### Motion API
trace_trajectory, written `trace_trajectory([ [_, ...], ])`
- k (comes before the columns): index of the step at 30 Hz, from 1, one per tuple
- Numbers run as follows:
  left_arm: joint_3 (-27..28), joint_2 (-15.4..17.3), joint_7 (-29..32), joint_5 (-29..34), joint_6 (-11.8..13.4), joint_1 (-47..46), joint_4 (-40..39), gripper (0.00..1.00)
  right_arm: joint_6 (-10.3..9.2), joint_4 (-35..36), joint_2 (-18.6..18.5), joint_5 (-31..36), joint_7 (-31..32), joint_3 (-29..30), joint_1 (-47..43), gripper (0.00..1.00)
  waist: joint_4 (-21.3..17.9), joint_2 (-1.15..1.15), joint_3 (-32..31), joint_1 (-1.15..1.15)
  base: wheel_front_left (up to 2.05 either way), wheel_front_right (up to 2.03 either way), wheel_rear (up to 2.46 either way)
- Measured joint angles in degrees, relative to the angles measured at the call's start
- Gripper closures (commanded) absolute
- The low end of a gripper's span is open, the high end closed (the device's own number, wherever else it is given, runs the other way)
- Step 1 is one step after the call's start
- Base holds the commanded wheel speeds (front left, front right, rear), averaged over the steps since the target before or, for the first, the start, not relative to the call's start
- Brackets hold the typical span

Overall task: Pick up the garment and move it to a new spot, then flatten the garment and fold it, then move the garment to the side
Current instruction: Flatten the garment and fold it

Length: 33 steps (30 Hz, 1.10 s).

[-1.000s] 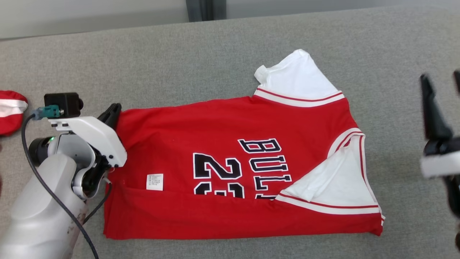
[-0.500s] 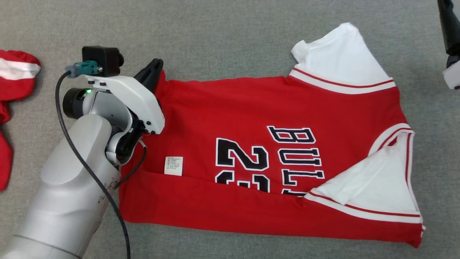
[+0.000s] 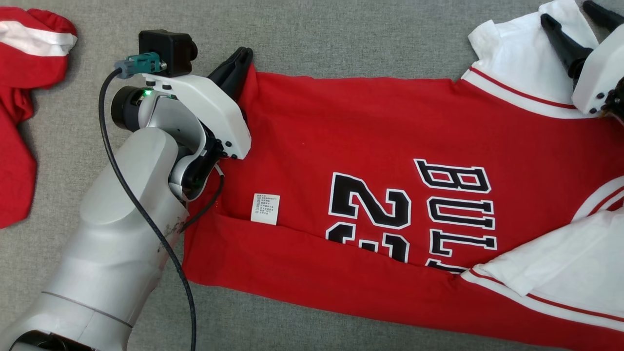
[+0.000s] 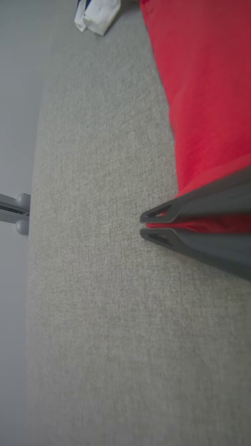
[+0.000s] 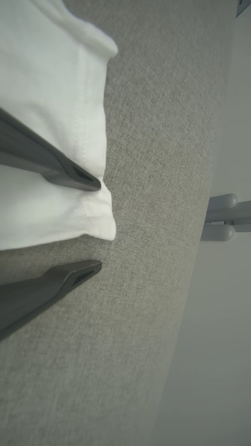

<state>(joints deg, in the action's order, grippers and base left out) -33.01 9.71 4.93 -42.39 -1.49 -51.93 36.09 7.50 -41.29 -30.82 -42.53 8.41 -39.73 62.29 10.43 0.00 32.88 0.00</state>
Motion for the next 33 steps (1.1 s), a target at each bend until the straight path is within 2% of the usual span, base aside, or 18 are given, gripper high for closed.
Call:
trace_trajectory([
  [5, -0.1, -0.5, -0.9, 0.0, -0.5, -0.8, 1.5, 1.0, -0.01, -1.6, -1.1, -4.2, 0.3, -4.9, 3.3, 0.0, 0.5, 0.0, 0.9, 0.0, 0.0, 0.0, 0.0],
  [6, -0.1, -0.5, -1.0, 0.0, -0.6, -1.0, 1.7, 1.0, -0.01, -1.8, -1.3, -5.0, 0.3, -5.6, 3.6, 0.53, 0.5, 0.0, 0.9, 0.0, 0.0, 0.0, 0.0],
  [7, 0.0, -0.5, -1.2, -0.1, -0.7, -1.1, 2.0, 1.0, -0.01, -1.9, -1.3, -5.8, 0.1, -6.4, 4.0, 0.81, 0.4, 0.0, 0.9, 0.0, 0.0, 0.0, 0.0],
  [8, 0.0, -0.5, -1.5, -0.1, -0.7, -1.1, 2.2, 1.0, 0.0, -1.9, -1.5, -7.0, -0.2, -7.1, 4.2, 1.0, 0.4, 0.0, 0.8, 0.0, 0.0, 0.0, 0.0],
  [15, 0.6, 0.8, -2.8, -0.5, -0.7, -1.0, 3.1, 1.0, 0.01, 0.4, -3.2, -12.5, -7.2, -10.4, 4.1, 1.0, -0.8, 0.0, -0.5, 0.0, 0.0, 0.0, 0.0],
  [21, 1.9, 3.8, -3.4, -1.3, -0.3, 1.7, 1.4, 1.0, 0.01, 8.3, -7.0, -18.7, -14.7, -10.7, 0.9, 1.0, -2.4, 0.0, -3.2, 0.0, 0.0, 0.0, 0.0],
  [27, 3.8, 7.7, -2.8, -2.9, 0.6, 5.8, -3.2, 1.0, 0.0, 16.9, -11.3, -21.1, -19.1, -11.8, -4.6, 1.0, -5.4, 0.0, -5.8, 0.0, 0.0, 0.0, 0.0],
  [33, 5.0, 11.3, -1.3, -4.0, 3.2, 11.5, -10.2, 1.0, 0.0, 23.4, -13.5, -21.4, -21.1, -12.7, -9.6, 1.0, -8.2, 0.0, -8.7, 0.0, 0.0, 0.0, 0.0],
])
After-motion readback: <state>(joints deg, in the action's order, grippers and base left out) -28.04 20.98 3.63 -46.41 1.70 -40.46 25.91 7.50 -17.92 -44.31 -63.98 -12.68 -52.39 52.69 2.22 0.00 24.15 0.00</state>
